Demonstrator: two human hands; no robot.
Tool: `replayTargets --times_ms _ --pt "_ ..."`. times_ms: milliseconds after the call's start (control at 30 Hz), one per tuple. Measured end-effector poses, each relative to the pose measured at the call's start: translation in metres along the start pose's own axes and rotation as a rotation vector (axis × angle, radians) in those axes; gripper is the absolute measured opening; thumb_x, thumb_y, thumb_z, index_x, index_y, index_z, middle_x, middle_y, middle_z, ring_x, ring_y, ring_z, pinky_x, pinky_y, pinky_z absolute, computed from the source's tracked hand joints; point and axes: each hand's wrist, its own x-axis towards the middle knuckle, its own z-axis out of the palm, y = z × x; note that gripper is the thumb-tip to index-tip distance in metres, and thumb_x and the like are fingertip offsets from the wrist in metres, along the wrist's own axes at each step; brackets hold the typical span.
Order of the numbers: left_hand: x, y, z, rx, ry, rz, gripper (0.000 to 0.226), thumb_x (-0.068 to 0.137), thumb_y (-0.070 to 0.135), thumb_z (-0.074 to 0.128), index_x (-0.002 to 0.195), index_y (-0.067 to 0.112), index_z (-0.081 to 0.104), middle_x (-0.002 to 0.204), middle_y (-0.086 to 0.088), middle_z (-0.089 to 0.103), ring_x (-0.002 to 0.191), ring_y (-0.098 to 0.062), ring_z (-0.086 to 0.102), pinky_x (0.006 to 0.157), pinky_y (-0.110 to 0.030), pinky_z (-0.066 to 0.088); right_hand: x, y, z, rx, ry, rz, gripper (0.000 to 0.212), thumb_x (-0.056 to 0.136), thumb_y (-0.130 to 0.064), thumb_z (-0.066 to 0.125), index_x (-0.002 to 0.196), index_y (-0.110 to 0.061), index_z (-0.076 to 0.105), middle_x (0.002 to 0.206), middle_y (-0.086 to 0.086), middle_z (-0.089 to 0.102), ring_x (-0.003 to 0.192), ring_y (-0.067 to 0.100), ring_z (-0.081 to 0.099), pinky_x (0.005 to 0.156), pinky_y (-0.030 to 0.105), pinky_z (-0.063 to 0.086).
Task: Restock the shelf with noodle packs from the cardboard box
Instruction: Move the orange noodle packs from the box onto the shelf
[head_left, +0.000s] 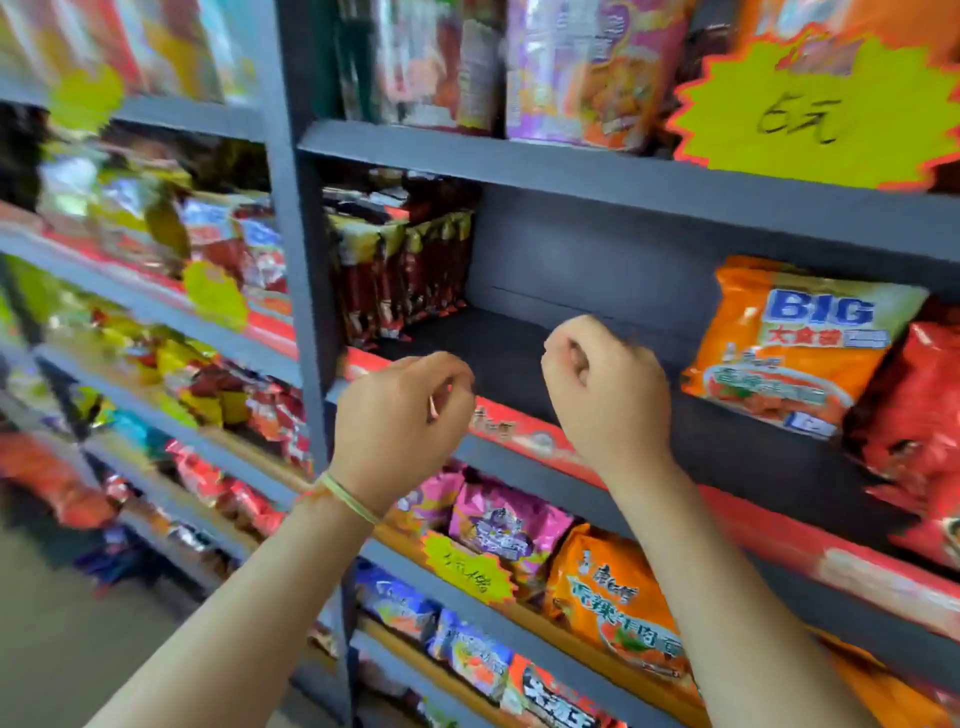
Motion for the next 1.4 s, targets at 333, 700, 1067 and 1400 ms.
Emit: replayTargets --times_ms 333,700,1067,1400 --pt "-0.284 -0.268 -0.299 0.580 0.113 -0.956 0.045 0.078 0.048 0.033 0.077 0.019 0.067 0.077 -0.001 0.066 0.076 -0.028 0.066 0.061 -0.034 0.049 -0.172 -0.350 0.292 0.507 -0.946 -0.512 0.015 0.092 -0.017 0.061 0.078 -0.017 0.066 0.064 -0.006 0.053 0.062 0.011 0.047 0.059 0.031 0.036" --pt "-0.553 -0.364 -0.467 0.823 -0.056 -1.462 0.046 0.075 0.046 0.041 0.091 0.016 0.073 0.092 -0.008 0.068 0.090 -0.035 0.065 0.074 -0.041 0.052 -0.424 -0.604 0.403 0.465 -1.589 -0.816 0.018 0.092 -0.021 0.057 0.105 -0.011 0.066 0.104 0.006 0.065 0.099 0.023 0.060 0.087 0.038 0.048" --pt "-0.578 -0.390 -0.443 0.865 -0.125 -1.598 0.043 0.088 0.038 0.031 0.107 0.024 0.067 0.101 0.001 0.069 0.097 -0.022 0.058 0.088 -0.041 0.034 -0.486 -0.626 0.466 0.176 -1.840 -0.654 0.066 0.095 -0.017 0.057 0.152 -0.031 0.026 0.137 0.009 0.056 0.101 0.021 0.058 0.069 0.025 0.046" --pt "-0.582 -0.400 -0.443 0.871 -0.016 -1.562 0.041 0.085 0.039 0.037 0.105 0.024 0.070 0.089 0.005 0.070 0.084 -0.020 0.060 0.079 -0.038 0.038 -0.513 -0.651 0.493 0.198 -1.725 -0.722 0.012 0.097 -0.019 0.058 0.090 -0.026 0.064 0.101 0.001 0.068 0.088 0.022 0.061 0.078 0.037 0.053"
